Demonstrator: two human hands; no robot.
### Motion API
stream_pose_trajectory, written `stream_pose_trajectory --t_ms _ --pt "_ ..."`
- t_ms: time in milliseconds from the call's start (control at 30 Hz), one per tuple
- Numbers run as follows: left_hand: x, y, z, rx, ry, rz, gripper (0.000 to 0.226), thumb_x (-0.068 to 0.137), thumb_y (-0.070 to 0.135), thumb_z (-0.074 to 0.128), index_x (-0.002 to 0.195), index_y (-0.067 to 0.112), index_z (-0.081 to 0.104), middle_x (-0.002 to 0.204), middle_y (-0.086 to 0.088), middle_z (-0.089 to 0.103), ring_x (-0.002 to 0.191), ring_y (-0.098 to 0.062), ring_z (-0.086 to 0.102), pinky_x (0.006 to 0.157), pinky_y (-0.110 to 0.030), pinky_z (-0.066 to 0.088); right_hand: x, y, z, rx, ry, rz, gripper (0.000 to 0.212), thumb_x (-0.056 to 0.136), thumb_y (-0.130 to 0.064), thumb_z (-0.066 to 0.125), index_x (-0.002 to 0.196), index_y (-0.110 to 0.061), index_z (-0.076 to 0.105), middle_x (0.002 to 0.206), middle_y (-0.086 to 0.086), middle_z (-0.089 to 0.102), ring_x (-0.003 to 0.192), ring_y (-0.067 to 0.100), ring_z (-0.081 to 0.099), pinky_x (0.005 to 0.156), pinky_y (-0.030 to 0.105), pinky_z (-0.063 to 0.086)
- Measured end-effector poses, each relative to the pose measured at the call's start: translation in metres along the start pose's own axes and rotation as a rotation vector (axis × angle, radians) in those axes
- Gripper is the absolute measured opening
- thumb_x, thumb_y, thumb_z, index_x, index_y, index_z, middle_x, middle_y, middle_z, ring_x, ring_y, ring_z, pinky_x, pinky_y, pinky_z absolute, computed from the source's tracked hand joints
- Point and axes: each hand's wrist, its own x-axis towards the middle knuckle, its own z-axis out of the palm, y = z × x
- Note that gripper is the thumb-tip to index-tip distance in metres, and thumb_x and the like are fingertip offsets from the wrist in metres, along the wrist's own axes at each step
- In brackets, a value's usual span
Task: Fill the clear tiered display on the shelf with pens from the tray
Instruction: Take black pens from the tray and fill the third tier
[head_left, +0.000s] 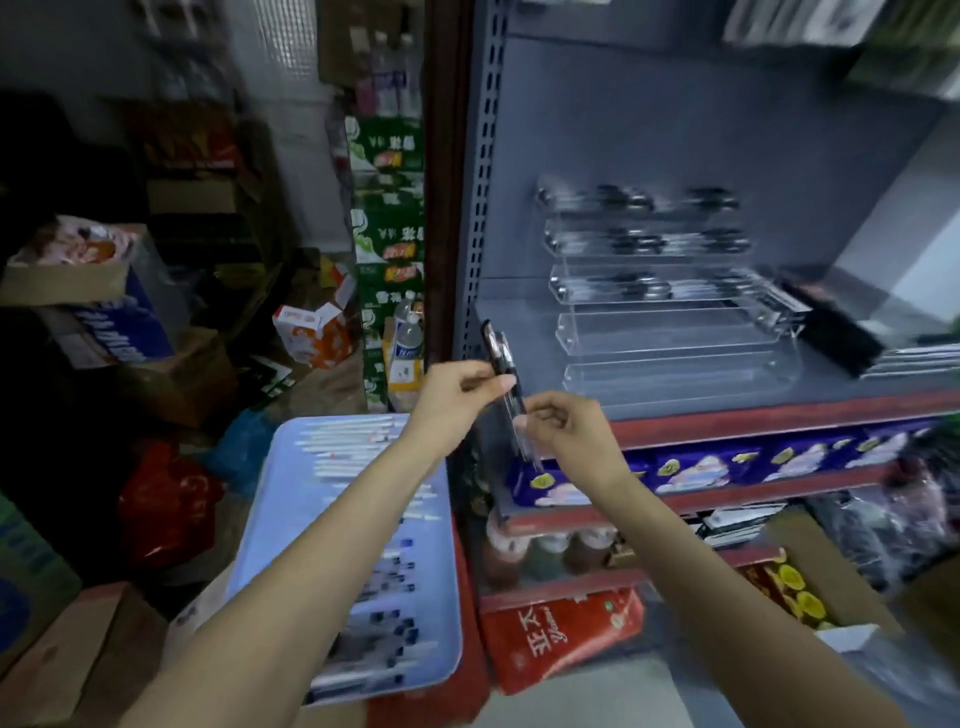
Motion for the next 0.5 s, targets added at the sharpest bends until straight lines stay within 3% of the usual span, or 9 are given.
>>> stream_pose_trajectory --t_ms 133,200,267,400,500 --pt "0.037 0.032 0.073 0.083 0.043 0.065 0.019 0.088 0.017 0.062 0.069 0.015 0.062 0.058 0.010 0.058 0.056 0.006 0.055 0.059 -0.015 0.044 0.030 0.020 -0.077 0.017 0.001 -0.024 0.010 0.082 -0.010 0.069 0.083 -0.016 0.061 0.071 -0.005 0.056 0.067 0.004 0.053 0.066 0.012 0.044" --pt "0.054 0.047 0.109 0.148 0.080 0.103 0.020 0.089 0.020 0.061 0.071 0.011 0.062 0.065 -0.002 0.065 0.066 -0.008 0.062 0.064 -0.028 0.047 0.046 0.026 -0.117 -0.003 -0.042 -0.036 0.012 0.081 -0.012 0.071 0.088 -0.013 0.061 0.072 -0.005 0.057 0.067 0.004 0.054 0.068 0.016 0.044" --pt "0.067 0.063 0.135 0.179 0.098 0.130 0.017 0.090 0.020 0.059 0.082 0.007 0.065 0.076 -0.007 0.069 0.075 -0.017 0.064 0.072 -0.031 0.049 0.061 0.029 -0.157 0.003 -0.071 -0.054 0.019 0.082 -0.013 0.070 0.097 -0.013 0.059 0.075 -0.005 0.059 0.067 0.005 0.056 0.066 0.016 0.045" --pt "0.090 0.089 0.168 0.305 -0.077 0.177 0.015 0.092 0.018 0.057 0.090 0.008 0.067 0.077 -0.004 0.072 0.072 -0.005 0.067 0.074 -0.026 0.051 0.085 0.027 -0.229 0.111 -0.048 -0.123 0.030 0.091 -0.011 0.058 0.117 -0.026 0.055 0.084 -0.007 0.062 0.065 -0.005 0.059 0.056 0.006 0.041" --pt "0.113 0.105 0.187 0.422 -0.143 0.206 0.014 0.092 0.018 0.056 0.091 0.010 0.067 0.069 -0.001 0.067 0.059 0.002 0.059 0.061 -0.016 0.042 0.103 0.027 -0.262 0.188 -0.060 -0.144 0.027 0.090 -0.007 0.057 0.103 -0.030 0.062 0.080 -0.010 0.066 0.067 -0.003 0.062 0.057 0.011 0.041"
